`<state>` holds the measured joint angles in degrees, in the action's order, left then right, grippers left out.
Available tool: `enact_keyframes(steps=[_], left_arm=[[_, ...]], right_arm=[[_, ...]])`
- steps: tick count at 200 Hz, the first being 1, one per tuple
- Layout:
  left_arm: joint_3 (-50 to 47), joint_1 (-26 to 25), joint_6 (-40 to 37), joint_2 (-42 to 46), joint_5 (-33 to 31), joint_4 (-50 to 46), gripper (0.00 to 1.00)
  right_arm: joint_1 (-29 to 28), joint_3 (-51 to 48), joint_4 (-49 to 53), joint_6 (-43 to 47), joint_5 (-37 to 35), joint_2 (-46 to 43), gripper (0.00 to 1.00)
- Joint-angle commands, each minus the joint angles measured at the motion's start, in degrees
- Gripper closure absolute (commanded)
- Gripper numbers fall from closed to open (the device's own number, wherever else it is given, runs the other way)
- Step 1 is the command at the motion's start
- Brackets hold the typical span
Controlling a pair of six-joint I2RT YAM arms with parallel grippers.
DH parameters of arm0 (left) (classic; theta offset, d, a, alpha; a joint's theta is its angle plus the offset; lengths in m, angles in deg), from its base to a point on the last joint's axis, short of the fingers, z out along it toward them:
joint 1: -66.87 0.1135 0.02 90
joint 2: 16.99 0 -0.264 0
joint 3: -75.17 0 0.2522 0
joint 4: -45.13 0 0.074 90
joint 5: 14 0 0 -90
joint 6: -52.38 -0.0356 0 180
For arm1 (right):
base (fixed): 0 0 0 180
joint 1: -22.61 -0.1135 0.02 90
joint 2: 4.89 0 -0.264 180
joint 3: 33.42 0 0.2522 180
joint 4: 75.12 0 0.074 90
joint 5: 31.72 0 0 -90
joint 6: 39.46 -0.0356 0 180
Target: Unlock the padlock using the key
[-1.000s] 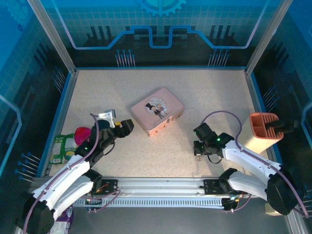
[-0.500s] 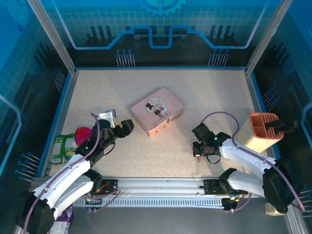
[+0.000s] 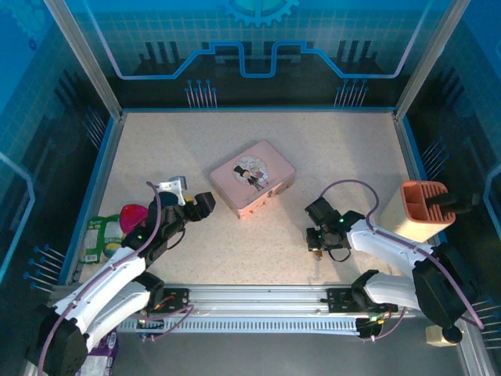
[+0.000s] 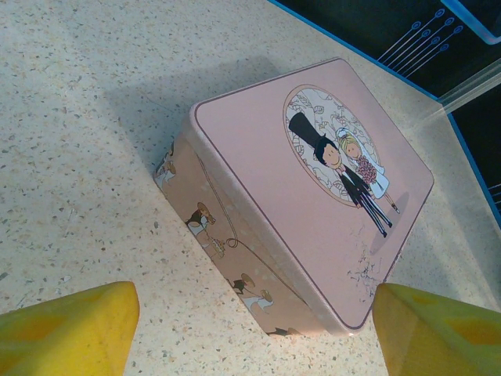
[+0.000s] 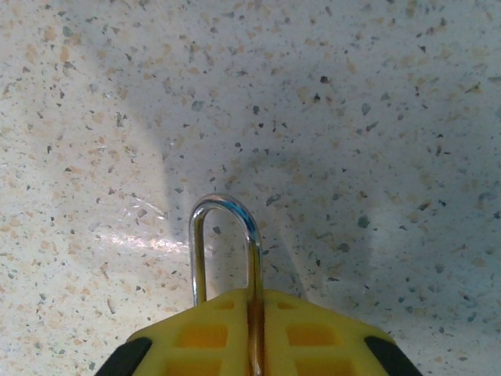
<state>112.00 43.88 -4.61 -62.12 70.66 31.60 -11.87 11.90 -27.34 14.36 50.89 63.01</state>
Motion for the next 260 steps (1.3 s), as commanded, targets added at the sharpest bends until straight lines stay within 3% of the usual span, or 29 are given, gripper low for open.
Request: enact_keyframes(steps=[1,85,134,157,161,165,198,229,260], left_arm=[[0.66,0.48,-0.23,-0.22,-0.71,-0.58,0.21],[4.02,0.52,-3.54,-2.66,-2.14,-2.08,0.21],[11.58,0.57,-11.05,-7.31,-6.78,-3.00,0.21],[14.45,0.57,-14.05,-9.96,-12.65,-1.50,0.18],[14.73,0.65,-14.43,-10.56,-13.59,-0.91,0.04],[14.99,0.70,-14.86,-10.98,-14.48,-0.31,0.01],[14.93,0.66,-20.09,-13.89,-20.93,6.80,0.01],[12.19,0.75,-28.08,-14.07,-26.54,13.87,0.01],[2.08,1.01,-38.84,-15.21,-26.63,34.41,0.01]], right_arm=[[0.03,0.94,1.71,-0.20,0.20,-0.08,0.84],[-0.01,6.61,8.63,3.43,-2.54,-5.54,0.58],[0.20,15.37,9.24,12.40,-8.89,-11.38,0.53],[0.55,15.85,1.41,18.71,-15.42,-13.90,0.42],[0.62,15.50,-0.56,19.91,-16.72,-14.37,0.39],[0.68,15.09,-2.36,21.06,-17.74,-14.78,0.37],[1.26,8.43,-23.02,33.19,-22.99,-17.49,0.19],[1.83,2.02,-36.56,42.93,-23.86,-16.50,0.16],[4.99,-2.02,-43.64,43.31,-25.32,-14.64,0.13]])
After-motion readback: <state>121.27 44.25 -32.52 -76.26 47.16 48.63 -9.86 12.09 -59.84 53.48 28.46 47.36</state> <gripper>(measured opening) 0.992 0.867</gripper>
